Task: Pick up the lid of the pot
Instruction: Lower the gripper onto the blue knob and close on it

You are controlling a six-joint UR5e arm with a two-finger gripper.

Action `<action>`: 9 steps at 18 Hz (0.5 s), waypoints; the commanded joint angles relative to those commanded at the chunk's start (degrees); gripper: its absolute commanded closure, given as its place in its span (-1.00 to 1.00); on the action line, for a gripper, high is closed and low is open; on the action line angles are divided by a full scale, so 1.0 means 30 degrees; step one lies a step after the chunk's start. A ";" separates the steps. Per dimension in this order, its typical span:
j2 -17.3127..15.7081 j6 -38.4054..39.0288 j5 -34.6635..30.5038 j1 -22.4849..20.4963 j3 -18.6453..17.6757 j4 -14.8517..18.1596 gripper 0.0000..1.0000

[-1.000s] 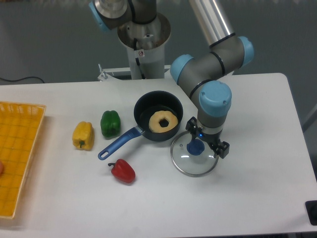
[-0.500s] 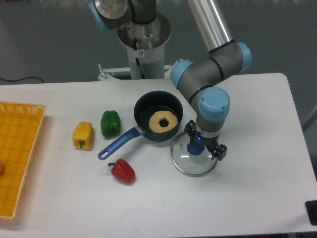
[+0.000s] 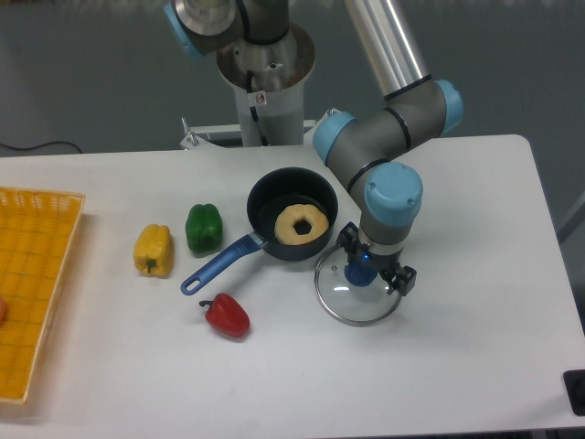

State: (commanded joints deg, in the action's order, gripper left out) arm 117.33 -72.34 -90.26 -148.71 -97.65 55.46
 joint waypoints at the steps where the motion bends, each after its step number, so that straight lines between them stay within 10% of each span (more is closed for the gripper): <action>1: 0.0000 0.0030 0.0000 0.0000 0.0000 0.0029 -1.00; 9: -0.0029 -0.0058 0.0320 -0.0146 0.0467 0.0204 -1.00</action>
State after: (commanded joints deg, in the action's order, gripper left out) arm 117.25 -72.51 -89.30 -149.15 -96.25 56.07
